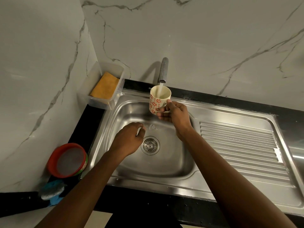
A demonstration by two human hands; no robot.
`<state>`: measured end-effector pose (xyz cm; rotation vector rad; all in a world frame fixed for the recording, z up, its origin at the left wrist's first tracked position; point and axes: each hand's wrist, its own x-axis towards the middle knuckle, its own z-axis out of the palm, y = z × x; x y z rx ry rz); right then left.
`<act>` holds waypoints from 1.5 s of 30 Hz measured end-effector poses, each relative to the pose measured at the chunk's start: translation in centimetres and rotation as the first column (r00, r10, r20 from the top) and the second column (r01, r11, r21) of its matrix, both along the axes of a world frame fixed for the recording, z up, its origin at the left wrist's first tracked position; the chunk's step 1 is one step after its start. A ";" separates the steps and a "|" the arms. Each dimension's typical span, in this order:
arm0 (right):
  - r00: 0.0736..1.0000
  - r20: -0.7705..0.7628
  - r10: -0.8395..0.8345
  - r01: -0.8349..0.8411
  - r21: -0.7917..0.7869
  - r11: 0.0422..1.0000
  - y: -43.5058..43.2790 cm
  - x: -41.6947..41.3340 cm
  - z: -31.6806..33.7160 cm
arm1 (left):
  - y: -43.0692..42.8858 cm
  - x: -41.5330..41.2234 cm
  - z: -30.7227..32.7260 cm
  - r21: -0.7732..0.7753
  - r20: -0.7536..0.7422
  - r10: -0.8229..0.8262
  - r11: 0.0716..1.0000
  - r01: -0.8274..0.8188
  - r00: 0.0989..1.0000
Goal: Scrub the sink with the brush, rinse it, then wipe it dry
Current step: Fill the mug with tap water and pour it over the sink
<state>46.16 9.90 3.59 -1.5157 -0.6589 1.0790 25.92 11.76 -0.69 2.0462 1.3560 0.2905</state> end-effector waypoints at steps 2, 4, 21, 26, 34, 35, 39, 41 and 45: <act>1.000 -0.005 -0.001 0.001 0.006 1.000 -0.1 0.1 -0.1 | 0.0 0.0 -0.1 0.000 -0.001 0.003 1.000 -0.003 1.000; 1.000 0.004 0.001 -0.001 0.008 1.000 -0.1 0.1 -0.1 | 0.1 0.1 -0.2 0.002 -0.005 0.002 1.000 -0.002 1.000; 1.000 0.019 0.021 -0.021 0.030 0.999 -0.1 0.2 0.5 | 0.4 -0.2 0.0 0.018 -0.029 0.001 1.000 0.000 1.000; 1.000 0.018 0.024 -0.025 0.029 0.999 0.0 0.3 0.7 | 0.5 -0.3 0.2 0.018 -0.023 -0.003 1.000 0.003 1.000; 0.999 0.013 0.033 -0.033 0.041 0.999 0.2 0.1 0.9 | 0.4 -0.5 0.5 0.032 -0.018 0.005 0.999 -0.004 1.000; 0.999 0.012 0.033 -0.033 0.042 0.999 0.2 0.1 0.9 | 0.4 -0.5 0.5 0.033 -0.018 0.004 0.999 -0.004 1.000; 1.000 0.003 0.030 -0.030 0.060 0.998 0.1 -0.1 1.2 | 0.5 -0.6 0.6 0.039 -0.016 0.002 0.999 -0.002 1.000; 1.000 -0.002 0.026 -0.026 0.066 0.997 0.1 -0.1 1.3 | 0.5 -0.7 0.7 0.039 -0.016 0.002 0.999 -0.001 1.000; 1.000 0.003 0.018 -0.018 0.065 0.998 0.0 -0.2 1.4 | 0.6 -0.8 0.8 0.038 -0.020 0.009 0.999 -0.008 1.000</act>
